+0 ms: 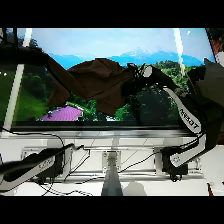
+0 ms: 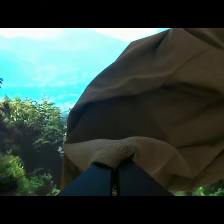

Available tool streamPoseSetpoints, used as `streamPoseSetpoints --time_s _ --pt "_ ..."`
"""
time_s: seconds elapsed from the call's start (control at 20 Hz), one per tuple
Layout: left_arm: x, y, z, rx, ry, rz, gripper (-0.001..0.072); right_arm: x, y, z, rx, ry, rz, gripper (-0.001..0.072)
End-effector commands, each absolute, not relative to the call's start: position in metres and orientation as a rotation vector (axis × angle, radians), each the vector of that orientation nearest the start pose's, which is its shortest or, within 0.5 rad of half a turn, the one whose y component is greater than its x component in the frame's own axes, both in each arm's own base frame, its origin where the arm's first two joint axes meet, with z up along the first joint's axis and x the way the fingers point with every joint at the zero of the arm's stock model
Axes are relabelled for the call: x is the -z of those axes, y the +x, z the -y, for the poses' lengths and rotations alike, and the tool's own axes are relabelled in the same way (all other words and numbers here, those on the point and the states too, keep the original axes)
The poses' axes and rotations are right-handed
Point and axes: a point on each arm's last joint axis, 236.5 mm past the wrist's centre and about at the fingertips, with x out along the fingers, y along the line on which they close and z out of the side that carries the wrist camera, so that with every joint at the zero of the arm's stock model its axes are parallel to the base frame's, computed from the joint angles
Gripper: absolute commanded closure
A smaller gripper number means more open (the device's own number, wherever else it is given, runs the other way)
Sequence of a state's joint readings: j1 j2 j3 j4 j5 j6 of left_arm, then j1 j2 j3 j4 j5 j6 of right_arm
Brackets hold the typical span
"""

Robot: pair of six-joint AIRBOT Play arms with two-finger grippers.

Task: Fold the clothes and pants, and hang the long-sleeved shirts on hangers.

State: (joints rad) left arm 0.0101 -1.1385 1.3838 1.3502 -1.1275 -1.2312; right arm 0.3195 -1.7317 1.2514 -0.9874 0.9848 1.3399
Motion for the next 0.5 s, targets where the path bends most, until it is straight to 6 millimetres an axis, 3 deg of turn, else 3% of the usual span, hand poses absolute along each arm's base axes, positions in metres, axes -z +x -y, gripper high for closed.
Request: streamPoseSetpoints --time_s 0.0,0.1,0.15,0.3,0.45 --pt "-0.162 0.419 0.043 0.281 0.136 -0.843 0.0692 0.098 0.392 -0.261 -0.59 0.316 -1.395 0.0413" --pt "-0.162 0.419 0.043 0.281 0.136 -0.843 0.0693 0.098 0.395 -0.267 -0.614 0.278 -1.358 0.0645" --pt "-0.162 0.419 0.043 0.281 0.136 -0.843 0.0692 0.097 0.398 -0.268 -0.622 0.254 -1.342 0.0699" --pt "-0.162 0.419 0.039 0.271 0.141 -0.843 0.0692 0.087 0.415 -0.247 -0.6 0.13 -1.29 0.07" --pt "-0.165 0.418 0.034 0.258 0.138 -0.836 0.0693 0.053 0.444 -0.184 -0.446 0.012 -1.2 0.07"
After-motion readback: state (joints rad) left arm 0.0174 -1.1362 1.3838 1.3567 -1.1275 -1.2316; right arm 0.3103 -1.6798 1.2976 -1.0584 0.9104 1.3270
